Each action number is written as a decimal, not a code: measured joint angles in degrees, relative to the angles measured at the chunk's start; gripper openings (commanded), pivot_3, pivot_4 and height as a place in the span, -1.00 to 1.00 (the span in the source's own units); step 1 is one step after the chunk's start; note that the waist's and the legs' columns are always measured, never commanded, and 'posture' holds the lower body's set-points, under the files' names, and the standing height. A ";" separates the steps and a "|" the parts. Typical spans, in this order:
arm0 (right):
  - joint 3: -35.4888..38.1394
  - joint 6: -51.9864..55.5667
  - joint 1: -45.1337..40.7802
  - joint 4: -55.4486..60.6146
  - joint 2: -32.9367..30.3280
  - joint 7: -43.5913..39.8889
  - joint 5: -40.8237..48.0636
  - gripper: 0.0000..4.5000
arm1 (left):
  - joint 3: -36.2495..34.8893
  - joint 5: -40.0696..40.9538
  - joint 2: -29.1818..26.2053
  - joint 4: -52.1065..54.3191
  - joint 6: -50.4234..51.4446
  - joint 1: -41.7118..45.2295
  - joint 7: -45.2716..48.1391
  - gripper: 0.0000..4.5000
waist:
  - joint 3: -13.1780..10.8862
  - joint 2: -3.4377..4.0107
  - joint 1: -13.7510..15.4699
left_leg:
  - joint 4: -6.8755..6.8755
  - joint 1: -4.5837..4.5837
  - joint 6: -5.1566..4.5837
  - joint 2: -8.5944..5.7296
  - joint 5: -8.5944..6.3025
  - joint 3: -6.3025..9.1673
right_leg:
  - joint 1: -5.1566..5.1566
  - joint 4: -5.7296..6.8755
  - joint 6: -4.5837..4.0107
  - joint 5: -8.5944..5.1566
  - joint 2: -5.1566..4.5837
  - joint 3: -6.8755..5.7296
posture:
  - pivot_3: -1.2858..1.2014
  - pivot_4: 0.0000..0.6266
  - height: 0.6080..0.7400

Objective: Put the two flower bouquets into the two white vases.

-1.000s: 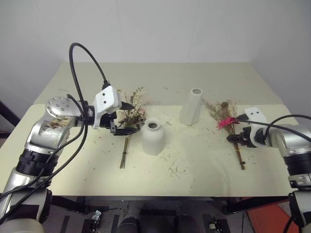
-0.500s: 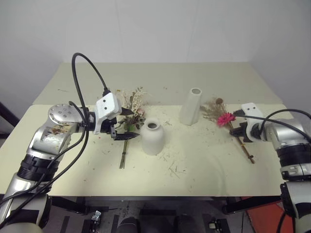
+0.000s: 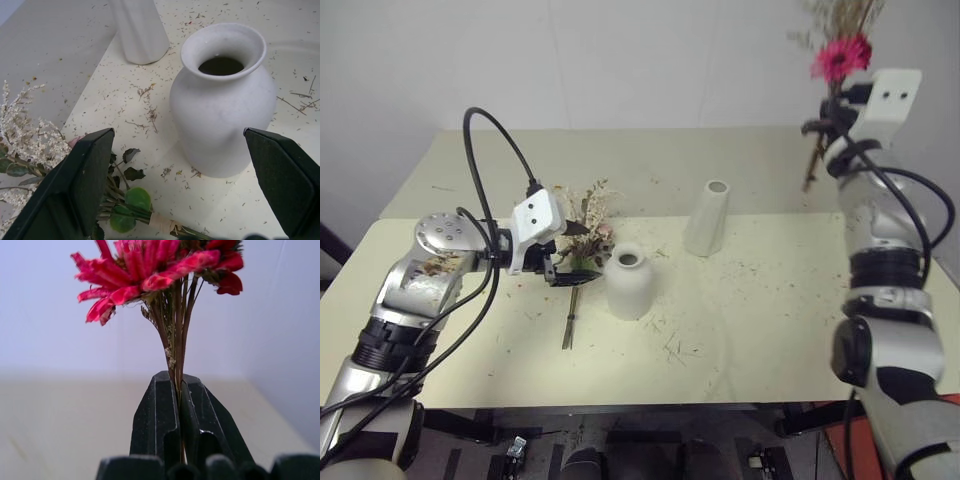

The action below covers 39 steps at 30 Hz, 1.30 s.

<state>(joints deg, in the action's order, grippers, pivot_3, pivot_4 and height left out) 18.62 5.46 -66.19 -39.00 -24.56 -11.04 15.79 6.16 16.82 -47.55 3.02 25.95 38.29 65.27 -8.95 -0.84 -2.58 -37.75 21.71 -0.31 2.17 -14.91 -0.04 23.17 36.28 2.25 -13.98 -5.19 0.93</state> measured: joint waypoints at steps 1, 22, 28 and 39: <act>1.42 -1.61 -0.68 -0.64 1.46 -1.06 1.89 -0.98 | -0.07 0.11 -0.12 0.15 0.07 -0.02 0.03 1.00 | 0.00 0.01 -0.05 | 0.00 0.01 0.00 0.00 0.00 0.00 | 0.01 0.00 0.00 0.00 0.00 0.00 | 0.03 -0.52 1.00; 2.01 -13.81 0.49 -2.58 11.70 -8.70 6.27 -0.98 | -5.37 1.54 -3.91 5.89 3.21 -4.17 -1.30 1.00 | -0.05 0.09 0.02 | 0.02 -0.03 0.04 0.01 0.02 0.00 | 0.04 0.10 -0.01 0.01 0.00 0.00 | 0.03 -0.52 1.00; 0.26 -13.07 4.63 4.57 13.03 -8.16 6.24 -0.98 | -5.37 1.56 -4.00 6.05 3.84 -4.53 -1.52 1.00 | -0.05 0.09 0.01 | 0.01 -0.04 0.05 0.01 0.03 0.00 | 0.04 0.15 0.00 0.01 0.00 0.00 | 0.03 -0.52 1.00; -1.29 -11.63 6.85 5.93 13.82 -7.56 6.08 -0.98 | -5.36 1.55 -4.00 6.05 4.18 -4.51 -1.56 1.00 | -0.05 0.09 -0.04 | 0.01 -0.09 0.05 0.01 0.03 0.00 | 0.04 0.20 -0.01 0.01 0.01 0.03 | 0.03 -0.52 1.00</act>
<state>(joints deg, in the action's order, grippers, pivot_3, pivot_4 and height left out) 17.33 -6.17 -59.34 -33.07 -10.74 -18.60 21.87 0.80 18.37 -51.55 9.07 30.13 33.77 63.72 -8.99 -0.75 -2.62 -37.74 21.62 -0.26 2.18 -14.88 -0.04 23.22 36.48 2.24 -13.98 -5.18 0.96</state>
